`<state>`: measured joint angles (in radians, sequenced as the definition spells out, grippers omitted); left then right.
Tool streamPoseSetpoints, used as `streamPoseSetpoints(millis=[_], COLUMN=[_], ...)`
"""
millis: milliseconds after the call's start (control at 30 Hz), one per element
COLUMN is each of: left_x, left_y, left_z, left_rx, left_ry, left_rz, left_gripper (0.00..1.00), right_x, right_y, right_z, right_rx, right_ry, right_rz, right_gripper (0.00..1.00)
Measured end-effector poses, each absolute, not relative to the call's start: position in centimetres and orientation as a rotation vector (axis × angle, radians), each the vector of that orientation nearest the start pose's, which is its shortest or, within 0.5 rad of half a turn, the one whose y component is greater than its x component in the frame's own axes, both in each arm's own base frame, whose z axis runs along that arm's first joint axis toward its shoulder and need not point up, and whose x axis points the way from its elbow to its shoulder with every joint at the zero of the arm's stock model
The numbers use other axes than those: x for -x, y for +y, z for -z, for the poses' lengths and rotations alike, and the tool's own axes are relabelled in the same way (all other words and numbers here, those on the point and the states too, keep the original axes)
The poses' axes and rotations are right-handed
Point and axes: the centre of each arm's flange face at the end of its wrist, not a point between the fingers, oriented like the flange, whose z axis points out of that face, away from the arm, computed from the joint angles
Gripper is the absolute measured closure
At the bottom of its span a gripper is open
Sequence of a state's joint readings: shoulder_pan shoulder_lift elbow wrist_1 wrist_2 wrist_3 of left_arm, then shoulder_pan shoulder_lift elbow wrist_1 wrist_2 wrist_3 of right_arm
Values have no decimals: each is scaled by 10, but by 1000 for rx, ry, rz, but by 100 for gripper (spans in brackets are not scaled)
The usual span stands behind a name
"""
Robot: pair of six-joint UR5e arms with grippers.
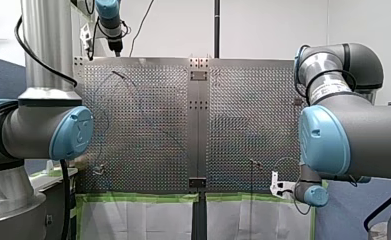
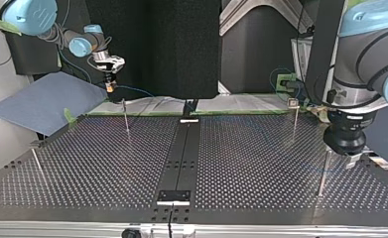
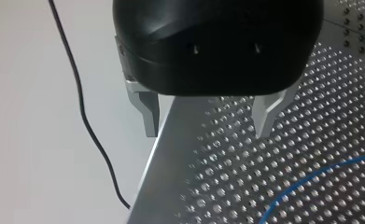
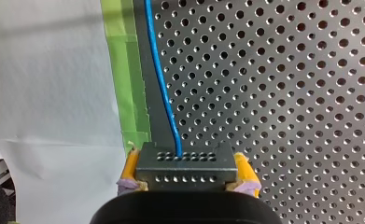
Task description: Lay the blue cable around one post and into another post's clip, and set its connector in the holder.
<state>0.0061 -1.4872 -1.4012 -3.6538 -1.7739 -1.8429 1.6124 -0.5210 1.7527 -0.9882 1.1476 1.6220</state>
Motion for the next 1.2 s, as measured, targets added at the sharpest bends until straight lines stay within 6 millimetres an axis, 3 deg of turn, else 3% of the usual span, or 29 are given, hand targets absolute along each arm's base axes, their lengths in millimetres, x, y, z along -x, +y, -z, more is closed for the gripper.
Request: streamPoseSetpoints(millis=[233, 1200], left_x=[-414, -403], left_y=[-109, -112], left_z=[-548, -544], left_rx=[402, 398], left_ry=[1801, 1850], left_rz=[-19, -84], left_gripper=[0, 0], right_x=[-198, -198], right_y=[-556, -555], right_z=[114, 114], right_rx=[-1696, -1697], right_ry=[-1219, -1220], right_rz=[-1490, -1490], right_gripper=[100, 100])
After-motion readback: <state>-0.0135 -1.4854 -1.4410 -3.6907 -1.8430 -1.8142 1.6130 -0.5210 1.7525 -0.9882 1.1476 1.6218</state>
